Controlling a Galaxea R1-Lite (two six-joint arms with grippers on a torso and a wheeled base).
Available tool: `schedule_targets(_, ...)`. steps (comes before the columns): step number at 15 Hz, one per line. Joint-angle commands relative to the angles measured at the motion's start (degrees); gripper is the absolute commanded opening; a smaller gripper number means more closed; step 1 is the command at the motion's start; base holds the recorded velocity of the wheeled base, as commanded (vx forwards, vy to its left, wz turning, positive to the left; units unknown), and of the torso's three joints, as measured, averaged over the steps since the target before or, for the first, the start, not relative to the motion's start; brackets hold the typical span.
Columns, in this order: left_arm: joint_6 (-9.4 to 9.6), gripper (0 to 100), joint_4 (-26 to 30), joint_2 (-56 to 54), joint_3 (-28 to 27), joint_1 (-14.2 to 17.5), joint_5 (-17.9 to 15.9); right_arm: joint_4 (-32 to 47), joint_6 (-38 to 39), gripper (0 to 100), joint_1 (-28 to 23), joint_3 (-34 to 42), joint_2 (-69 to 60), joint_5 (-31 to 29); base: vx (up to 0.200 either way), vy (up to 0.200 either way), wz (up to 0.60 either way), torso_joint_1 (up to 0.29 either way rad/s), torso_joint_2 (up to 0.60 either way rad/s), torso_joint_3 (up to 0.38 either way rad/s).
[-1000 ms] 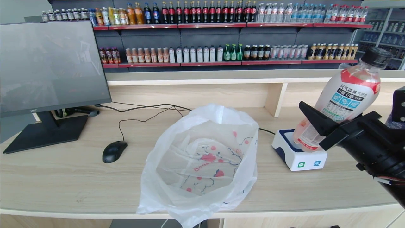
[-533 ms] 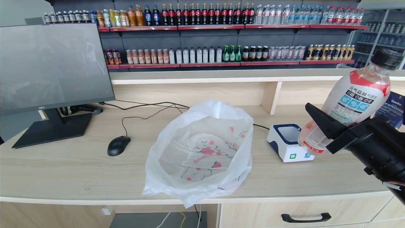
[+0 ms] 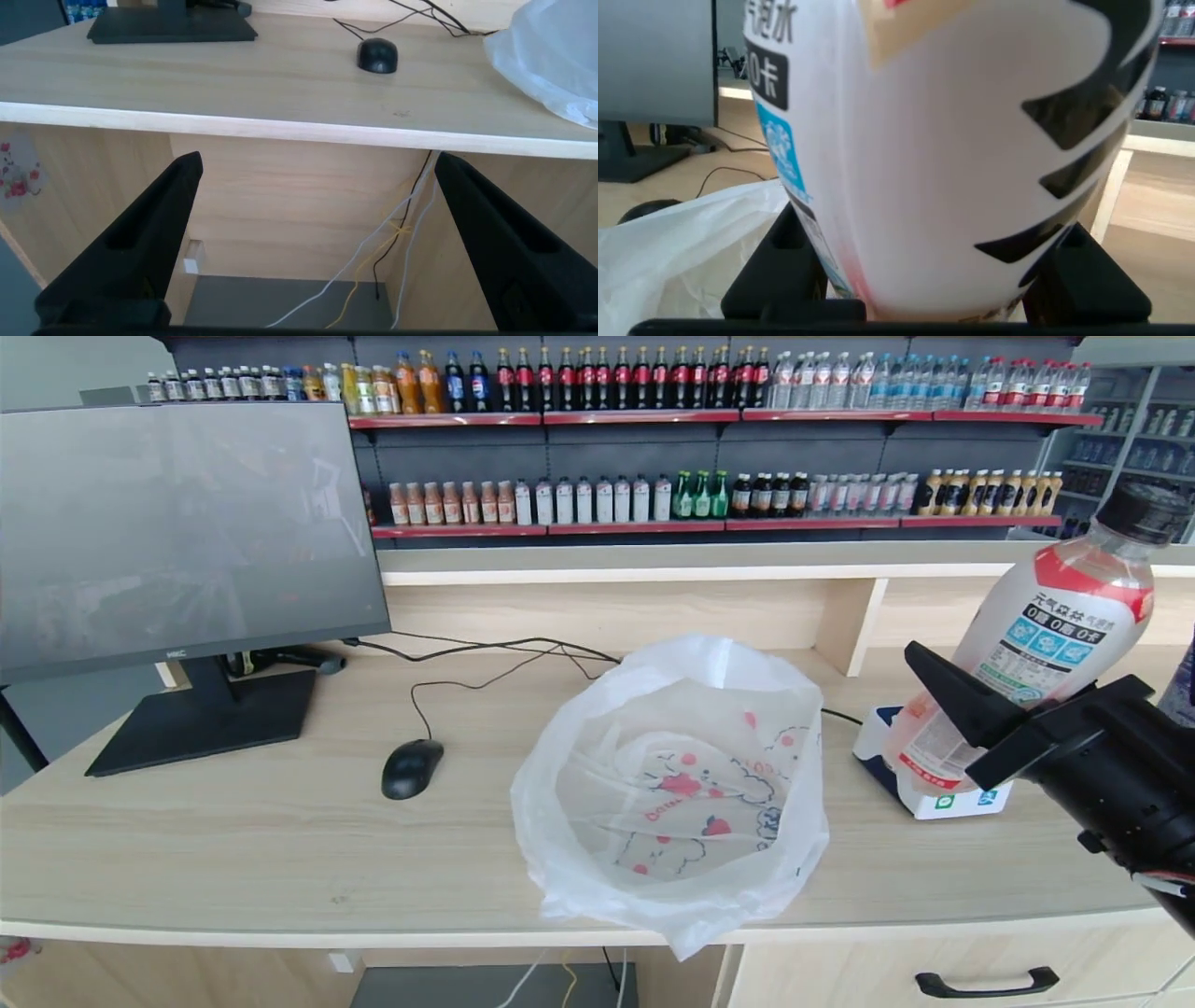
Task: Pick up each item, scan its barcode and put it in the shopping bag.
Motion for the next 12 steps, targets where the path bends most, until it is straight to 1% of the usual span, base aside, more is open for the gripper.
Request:
schedule_targets(1,-0.01,100,0.0,0.0,0.0,0.0,0.0,-0.1,0.0,0,0.0,0.0,0.4,0.0,0.000,0.000,0.00,0.000,0.00,0.000)
schedule_targets(12,0.08,100,0.0,0.0,0.0,0.0,-0.1,-0.1,0.0,0,-0.2,0.9,1.5,0.1,0.000,0.000,0.00,0.000,0.00,0.000)
